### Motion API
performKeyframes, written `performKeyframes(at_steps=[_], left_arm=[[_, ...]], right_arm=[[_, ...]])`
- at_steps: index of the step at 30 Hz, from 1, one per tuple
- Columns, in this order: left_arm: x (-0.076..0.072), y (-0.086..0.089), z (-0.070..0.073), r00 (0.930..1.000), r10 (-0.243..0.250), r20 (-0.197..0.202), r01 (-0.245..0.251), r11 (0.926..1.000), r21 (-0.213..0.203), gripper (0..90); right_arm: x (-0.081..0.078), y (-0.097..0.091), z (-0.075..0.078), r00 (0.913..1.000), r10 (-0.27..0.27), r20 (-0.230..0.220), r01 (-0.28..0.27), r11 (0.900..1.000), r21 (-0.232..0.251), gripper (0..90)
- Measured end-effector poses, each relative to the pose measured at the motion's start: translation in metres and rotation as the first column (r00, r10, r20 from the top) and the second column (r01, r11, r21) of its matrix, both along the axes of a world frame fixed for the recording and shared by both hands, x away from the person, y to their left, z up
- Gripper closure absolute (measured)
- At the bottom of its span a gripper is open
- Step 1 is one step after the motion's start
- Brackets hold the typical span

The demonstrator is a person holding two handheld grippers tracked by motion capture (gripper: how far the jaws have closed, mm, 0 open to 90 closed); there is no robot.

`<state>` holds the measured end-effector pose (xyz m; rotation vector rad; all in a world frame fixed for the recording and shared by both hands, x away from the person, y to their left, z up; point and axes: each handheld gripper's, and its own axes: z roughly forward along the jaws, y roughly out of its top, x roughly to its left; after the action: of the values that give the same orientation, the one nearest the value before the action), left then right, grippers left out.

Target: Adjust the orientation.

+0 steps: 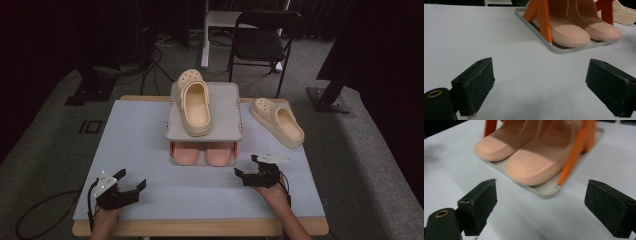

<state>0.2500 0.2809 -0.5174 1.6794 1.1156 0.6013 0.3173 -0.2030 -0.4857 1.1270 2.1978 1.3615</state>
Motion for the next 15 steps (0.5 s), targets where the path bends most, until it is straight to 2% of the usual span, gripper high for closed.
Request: performKeyframes(at_steps=[7,8,10,15], left_arm=[[0.000,0.000,0.000,1.0000,0.000,0.002,0.000,1.0000,-0.002,8.2],[0.000,0.000,0.000,1.0000,0.001,0.003,0.000,1.0000,-0.002,8.2],[0.000,0.000,0.000,1.0000,0.002,0.002,-0.002,1.0000,-0.004,8.2],[0.000,0.000,0.000,1.0000,-0.001,0.002,0.001,1.0000,-0.002,8.2]], right_arm=[[0.006,-0.026,0.009,0.9968,-0.071,0.038,0.069,0.9968,0.041,10.4],[0.007,-0.030,0.010,0.9945,-0.094,0.047,0.092,0.9949,0.043,10.4],[0.010,-0.036,0.012,0.9939,-0.099,0.047,0.097,0.9937,0.057,10.4],[0.020,-0.052,0.016,0.9860,-0.156,0.058,0.153,0.9863,0.062,10.3]])
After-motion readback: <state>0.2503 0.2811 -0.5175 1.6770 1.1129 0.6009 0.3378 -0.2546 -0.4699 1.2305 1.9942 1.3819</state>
